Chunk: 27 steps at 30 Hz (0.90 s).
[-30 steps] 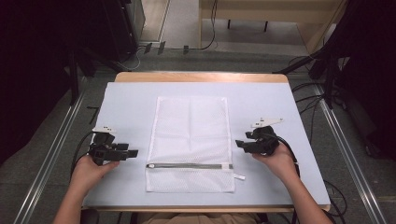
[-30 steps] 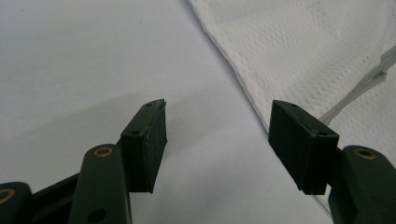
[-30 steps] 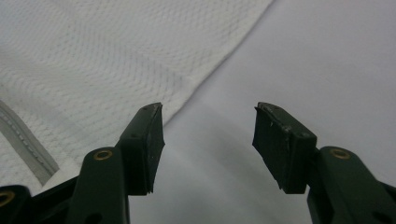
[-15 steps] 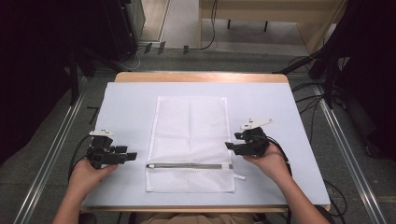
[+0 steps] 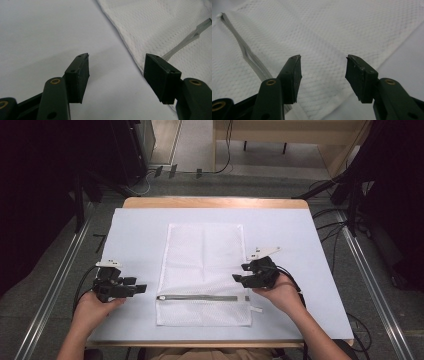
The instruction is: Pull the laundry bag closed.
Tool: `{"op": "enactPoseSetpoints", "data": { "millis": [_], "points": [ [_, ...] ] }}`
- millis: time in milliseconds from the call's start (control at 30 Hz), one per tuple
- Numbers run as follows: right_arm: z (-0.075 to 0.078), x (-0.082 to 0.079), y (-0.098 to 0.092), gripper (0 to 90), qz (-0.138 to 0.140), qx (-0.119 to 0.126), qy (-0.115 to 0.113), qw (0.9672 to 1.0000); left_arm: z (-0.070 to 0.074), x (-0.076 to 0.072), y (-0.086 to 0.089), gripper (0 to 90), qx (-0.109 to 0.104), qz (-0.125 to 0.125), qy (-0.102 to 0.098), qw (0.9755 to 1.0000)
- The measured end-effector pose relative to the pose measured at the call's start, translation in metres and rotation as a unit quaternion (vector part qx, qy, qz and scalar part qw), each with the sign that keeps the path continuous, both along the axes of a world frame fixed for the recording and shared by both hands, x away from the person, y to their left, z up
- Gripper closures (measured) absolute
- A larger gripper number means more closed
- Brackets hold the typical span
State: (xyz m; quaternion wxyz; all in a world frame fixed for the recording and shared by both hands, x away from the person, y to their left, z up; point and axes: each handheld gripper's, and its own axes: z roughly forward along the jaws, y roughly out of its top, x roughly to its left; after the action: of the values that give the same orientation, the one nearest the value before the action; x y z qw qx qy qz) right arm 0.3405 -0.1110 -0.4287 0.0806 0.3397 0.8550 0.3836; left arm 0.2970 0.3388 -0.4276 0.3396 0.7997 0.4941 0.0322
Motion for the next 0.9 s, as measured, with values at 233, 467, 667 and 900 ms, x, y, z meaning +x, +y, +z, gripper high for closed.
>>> {"op": "enactPoseSetpoints", "data": {
  "millis": [233, 467, 667, 900],
  "points": [
    [0.011, -0.004, 0.018, 49.0, 0.025, 0.001, -0.001, 0.9997, -0.002, 0.001, 0.0, 37.8, -0.003, 0.001, 0.001, 1.0],
    [0.014, -0.002, 0.034, 49.6, 0.038, 0.0, 0.001, 0.9993, -0.003, 0.004, -0.002, 37.8, -0.004, -0.002, 0.003, 1.0],
    [0.016, -0.002, 0.05, 51.7, 0.054, 0.0, 0.0, 0.9986, -0.003, 0.005, -0.002, 37.8, -0.006, -0.004, 0.001, 1.0],
    [0.016, -0.005, 0.068, 52.9, 0.072, -0.007, 0.0, 0.9974, -0.003, 0.007, -0.004, 37.8, -0.006, -0.006, 0.002, 1.0]
  ]
}}
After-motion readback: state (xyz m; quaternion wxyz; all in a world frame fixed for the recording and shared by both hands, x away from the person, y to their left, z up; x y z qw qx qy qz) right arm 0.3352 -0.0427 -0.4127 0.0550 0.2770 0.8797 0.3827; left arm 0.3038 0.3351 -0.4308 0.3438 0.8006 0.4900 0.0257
